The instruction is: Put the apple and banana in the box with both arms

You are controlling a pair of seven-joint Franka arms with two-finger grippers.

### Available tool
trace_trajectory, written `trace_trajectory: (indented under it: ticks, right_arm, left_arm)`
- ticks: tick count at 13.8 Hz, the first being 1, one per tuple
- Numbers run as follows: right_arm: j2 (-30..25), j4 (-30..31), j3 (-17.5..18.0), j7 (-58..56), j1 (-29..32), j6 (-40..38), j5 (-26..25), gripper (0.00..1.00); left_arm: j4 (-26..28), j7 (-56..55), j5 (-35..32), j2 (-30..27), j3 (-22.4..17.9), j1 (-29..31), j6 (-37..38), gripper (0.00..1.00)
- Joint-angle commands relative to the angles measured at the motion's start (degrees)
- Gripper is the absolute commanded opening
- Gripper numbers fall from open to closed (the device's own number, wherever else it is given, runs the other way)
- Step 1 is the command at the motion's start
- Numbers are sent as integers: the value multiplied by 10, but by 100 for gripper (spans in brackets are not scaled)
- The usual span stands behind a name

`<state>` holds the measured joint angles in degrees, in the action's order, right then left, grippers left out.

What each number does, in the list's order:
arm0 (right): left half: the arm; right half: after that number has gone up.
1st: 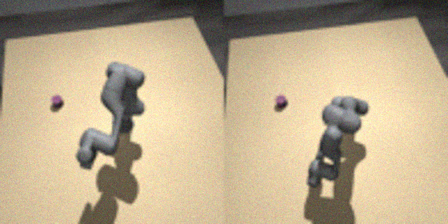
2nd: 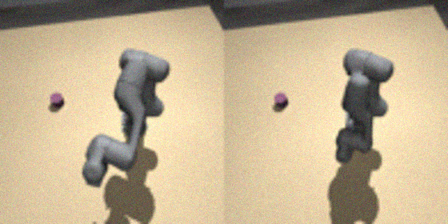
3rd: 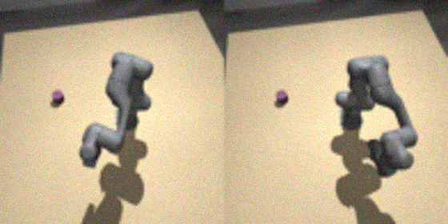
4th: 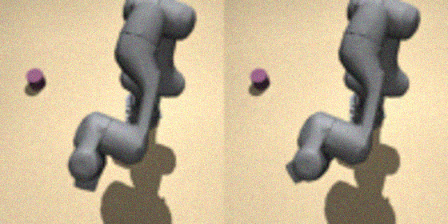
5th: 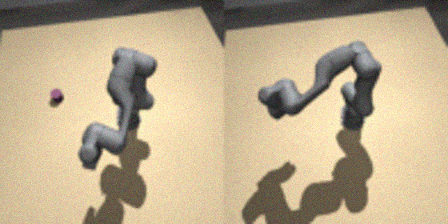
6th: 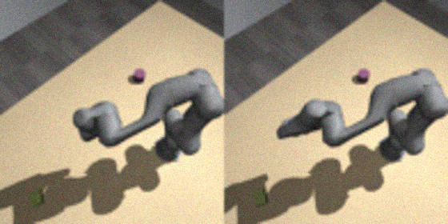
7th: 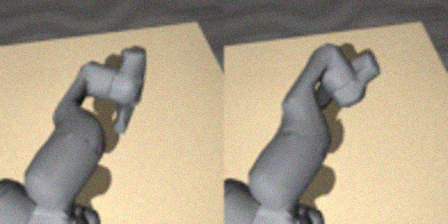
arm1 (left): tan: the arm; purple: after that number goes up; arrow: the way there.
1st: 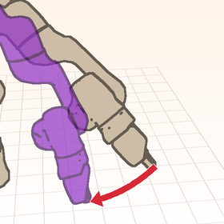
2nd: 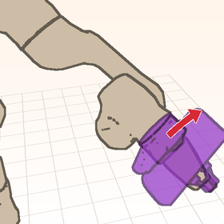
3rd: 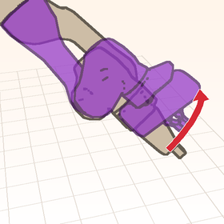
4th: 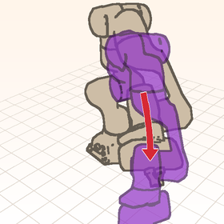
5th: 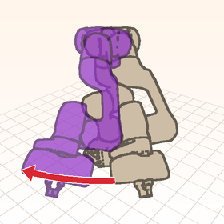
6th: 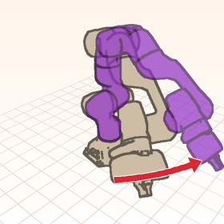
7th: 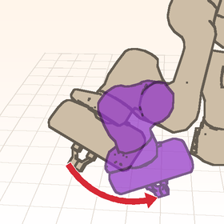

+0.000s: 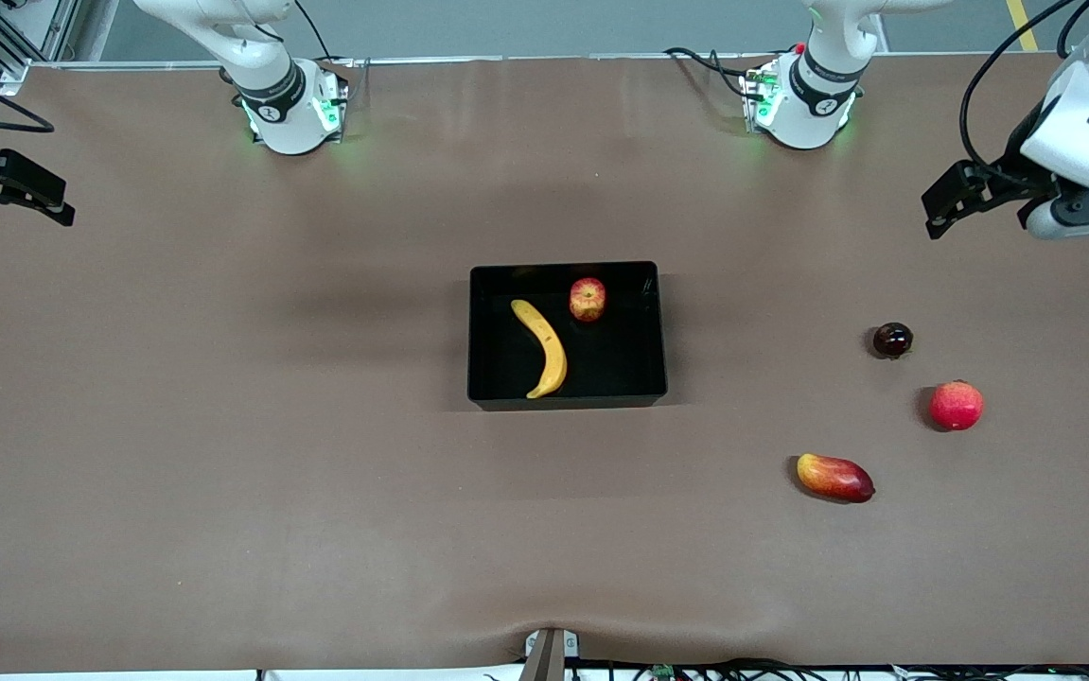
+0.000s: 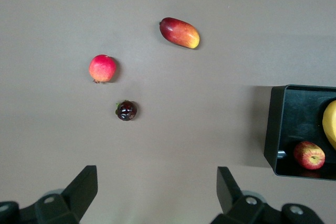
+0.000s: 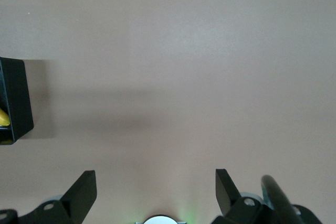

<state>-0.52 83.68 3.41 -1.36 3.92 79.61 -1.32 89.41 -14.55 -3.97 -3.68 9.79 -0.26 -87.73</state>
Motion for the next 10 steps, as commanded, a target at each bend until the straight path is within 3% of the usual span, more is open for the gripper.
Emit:
trace_trajectory:
  ticks: [1, 10]
  right_arm:
    - [-5, 2, 2, -5, 3, 0, 1, 100]
    - [-5, 2, 2, -5, 3, 0, 1, 100]
  left_arm:
    - [15, 3, 12, -23, -9, -1, -1, 100]
    - [9, -1, 10, 14, -6, -1, -14, 100]
